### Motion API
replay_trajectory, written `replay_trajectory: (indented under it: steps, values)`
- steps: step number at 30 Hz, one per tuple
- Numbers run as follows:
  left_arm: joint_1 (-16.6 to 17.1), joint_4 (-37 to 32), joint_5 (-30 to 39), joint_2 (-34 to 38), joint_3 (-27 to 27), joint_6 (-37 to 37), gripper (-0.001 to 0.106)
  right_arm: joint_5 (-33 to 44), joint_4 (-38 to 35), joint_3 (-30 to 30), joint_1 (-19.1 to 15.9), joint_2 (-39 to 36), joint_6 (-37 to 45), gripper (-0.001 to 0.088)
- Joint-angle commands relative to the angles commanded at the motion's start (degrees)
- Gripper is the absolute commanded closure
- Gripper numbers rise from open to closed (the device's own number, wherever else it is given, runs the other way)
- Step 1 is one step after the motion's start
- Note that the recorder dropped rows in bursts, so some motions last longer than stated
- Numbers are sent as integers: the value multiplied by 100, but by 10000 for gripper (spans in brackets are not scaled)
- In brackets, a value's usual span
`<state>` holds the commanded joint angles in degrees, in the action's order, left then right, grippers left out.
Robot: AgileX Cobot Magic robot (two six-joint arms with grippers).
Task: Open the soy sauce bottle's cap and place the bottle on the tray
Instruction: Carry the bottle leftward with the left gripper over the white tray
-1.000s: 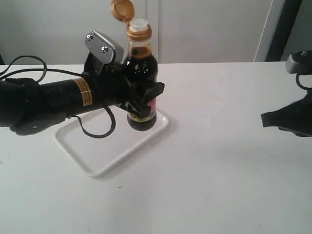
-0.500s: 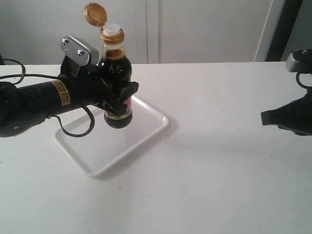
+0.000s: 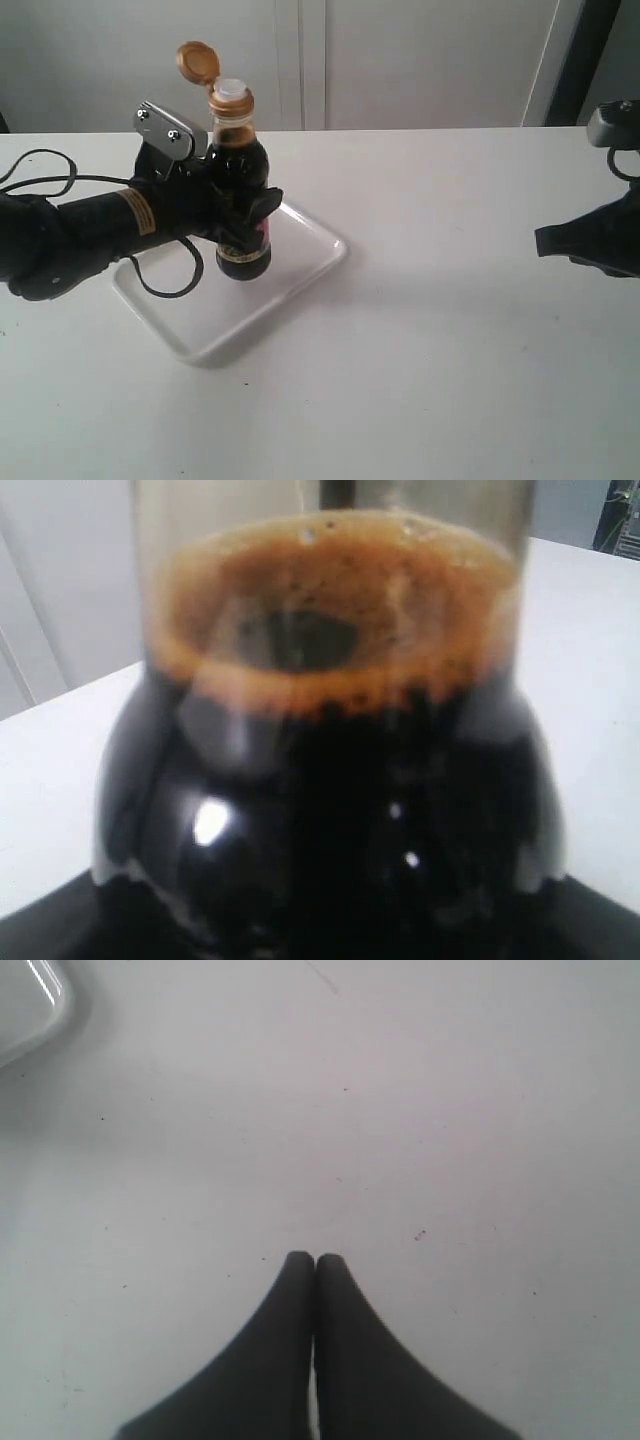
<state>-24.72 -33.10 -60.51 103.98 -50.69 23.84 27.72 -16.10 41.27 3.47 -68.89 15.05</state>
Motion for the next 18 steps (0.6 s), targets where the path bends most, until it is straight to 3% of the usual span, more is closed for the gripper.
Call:
replay_trajectory:
  steps: [14,18]
  values:
    - [8,236,137,262,0,-115,1053,0,-11,0,0,0,0,868]
    - [8,253,-223,444,24,-115,1053,24,-12,0,0,0,0,868]
